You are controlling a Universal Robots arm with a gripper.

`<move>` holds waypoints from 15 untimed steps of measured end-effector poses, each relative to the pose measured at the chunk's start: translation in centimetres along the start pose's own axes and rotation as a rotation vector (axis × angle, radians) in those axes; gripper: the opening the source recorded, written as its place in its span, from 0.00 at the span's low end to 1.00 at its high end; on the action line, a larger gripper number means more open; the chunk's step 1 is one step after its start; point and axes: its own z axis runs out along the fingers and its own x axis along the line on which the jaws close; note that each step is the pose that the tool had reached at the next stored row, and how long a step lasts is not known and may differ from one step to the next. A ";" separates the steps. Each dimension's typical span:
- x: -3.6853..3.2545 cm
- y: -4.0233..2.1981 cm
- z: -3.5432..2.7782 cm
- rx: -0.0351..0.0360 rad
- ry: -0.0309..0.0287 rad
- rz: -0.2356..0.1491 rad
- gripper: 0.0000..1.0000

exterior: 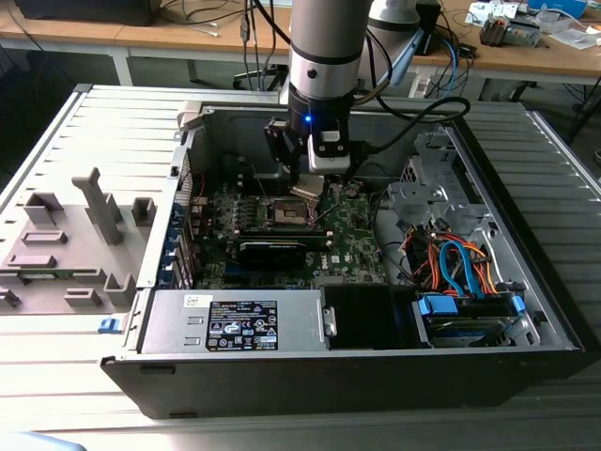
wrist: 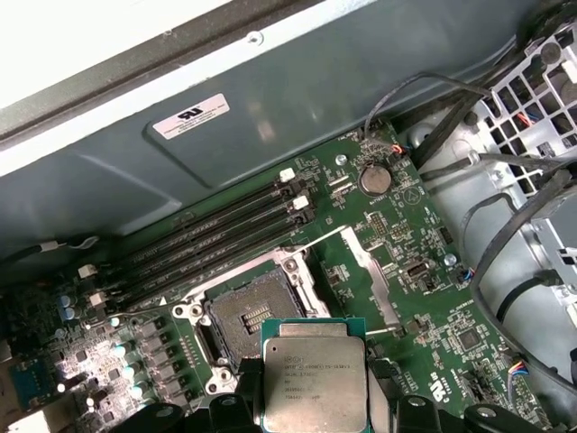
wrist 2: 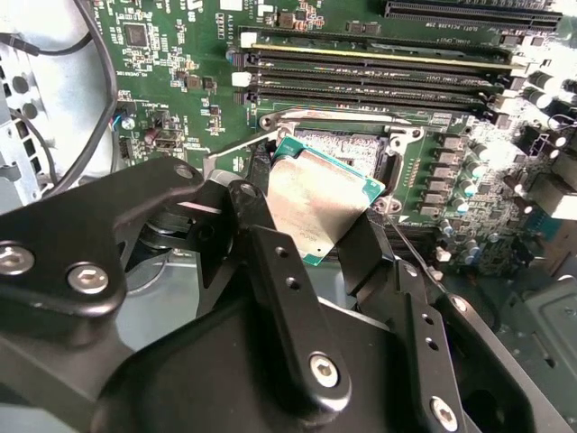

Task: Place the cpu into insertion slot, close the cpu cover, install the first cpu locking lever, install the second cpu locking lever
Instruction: 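Place the cpu into insertion slot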

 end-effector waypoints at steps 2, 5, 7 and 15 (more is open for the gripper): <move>0.00 0.00 0.00 -0.0001 -0.0002 0.003 0.55; 0.00 0.00 0.00 -0.0001 -0.0005 0.007 0.55; 0.00 0.00 0.00 -0.0002 -0.0007 0.009 0.55; 0.00 0.00 0.02 -0.0005 -0.0020 0.025 0.55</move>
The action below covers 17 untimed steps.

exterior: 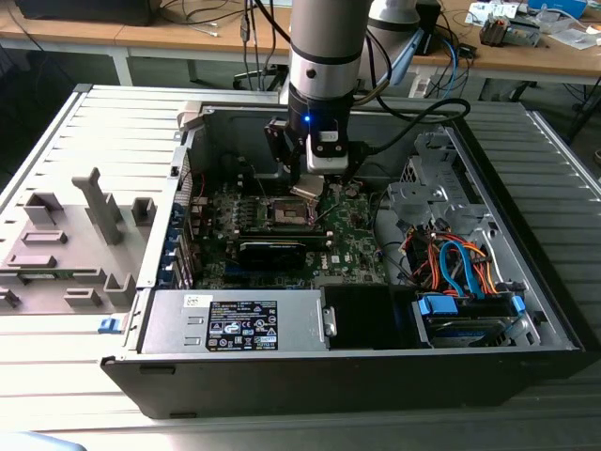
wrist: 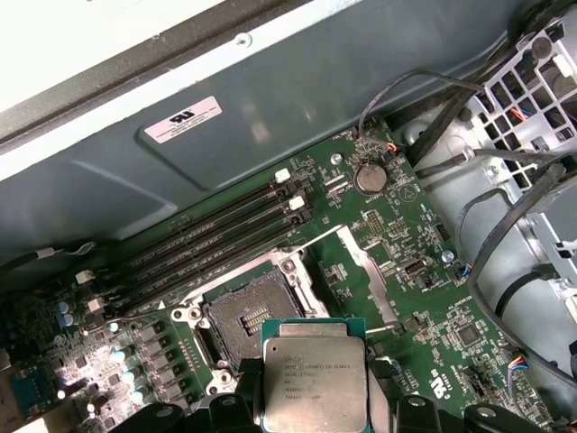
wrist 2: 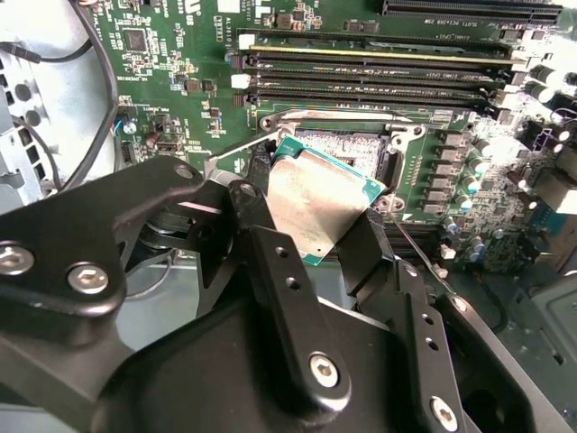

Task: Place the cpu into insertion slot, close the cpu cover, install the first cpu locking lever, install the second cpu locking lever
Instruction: 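Place the cpu into insertion slot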

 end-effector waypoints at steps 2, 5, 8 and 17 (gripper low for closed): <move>0.00 0.00 0.00 0.0000 -0.0003 0.003 0.55; 0.00 0.00 0.00 -0.0001 -0.0006 0.007 0.55; 0.00 0.00 0.00 -0.0002 -0.0009 0.011 0.55; 0.00 0.00 0.00 -0.0002 -0.0015 0.019 0.55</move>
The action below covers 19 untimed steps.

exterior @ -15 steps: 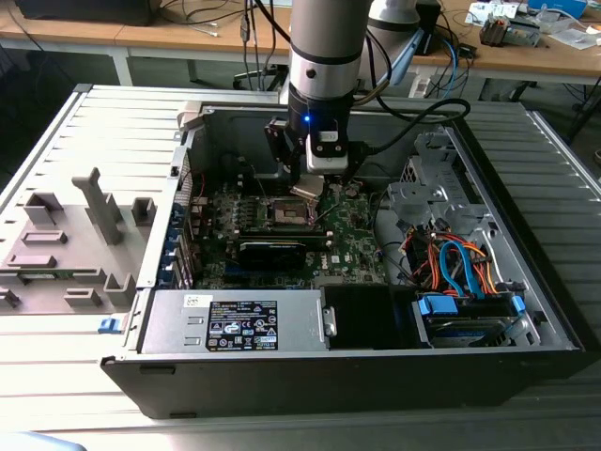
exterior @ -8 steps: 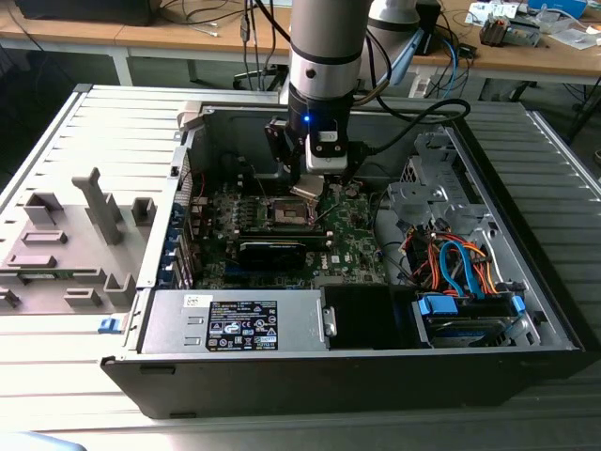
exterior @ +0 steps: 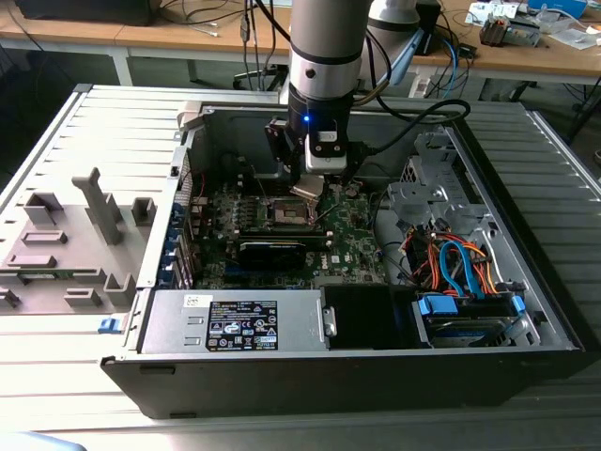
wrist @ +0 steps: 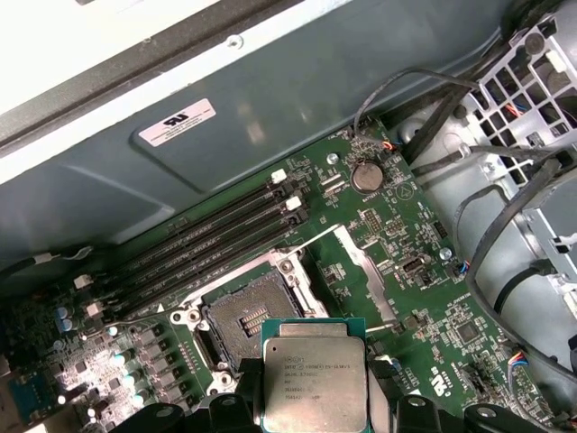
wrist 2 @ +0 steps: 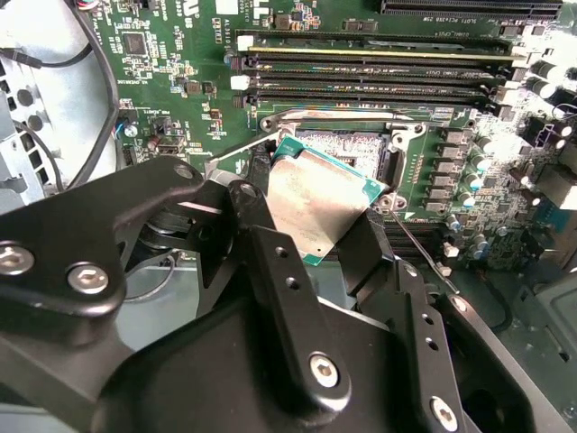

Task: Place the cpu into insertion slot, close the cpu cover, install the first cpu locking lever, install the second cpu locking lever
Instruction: 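Place the cpu into insertion slot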

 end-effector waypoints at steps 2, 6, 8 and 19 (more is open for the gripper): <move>0.00 0.00 0.00 -0.0001 -0.0002 0.002 0.55; 0.00 0.00 0.00 -0.0002 -0.0006 0.007 0.55; 0.00 0.00 0.00 -0.0002 -0.0008 0.010 0.55; 0.00 0.00 0.01 -0.0005 -0.0019 0.024 0.55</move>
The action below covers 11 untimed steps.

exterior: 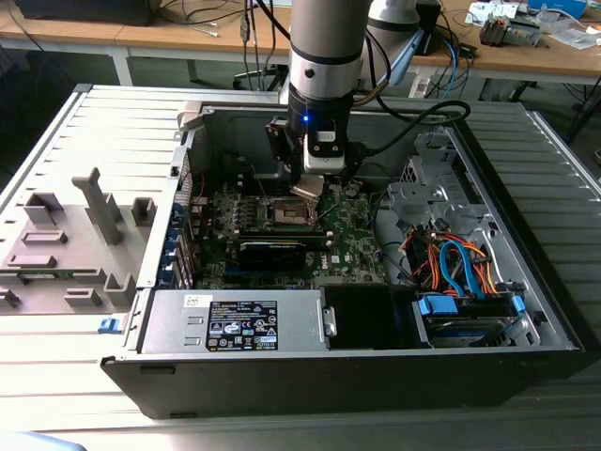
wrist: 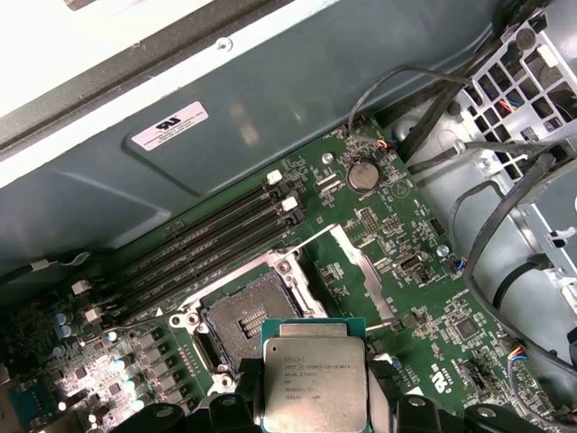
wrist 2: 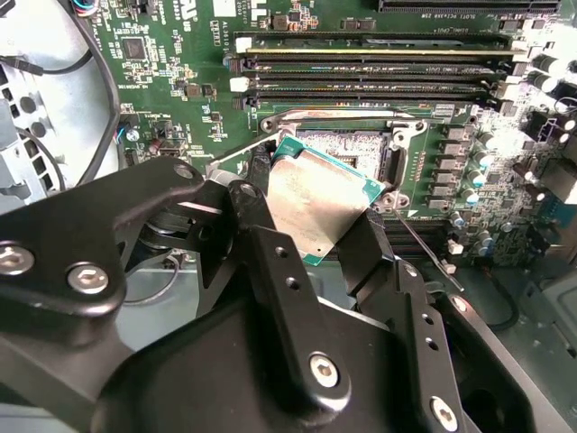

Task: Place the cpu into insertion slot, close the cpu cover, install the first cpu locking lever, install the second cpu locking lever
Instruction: 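Place the cpu into insertion slot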

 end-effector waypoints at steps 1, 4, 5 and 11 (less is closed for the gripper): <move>0.00 0.00 0.00 -0.0001 -0.0002 0.002 0.55; 0.00 0.00 0.00 -0.0001 -0.0003 0.004 0.55; 0.00 0.00 0.00 -0.0001 -0.0004 0.005 0.55; 0.00 0.00 0.00 -0.0003 -0.0008 0.011 0.55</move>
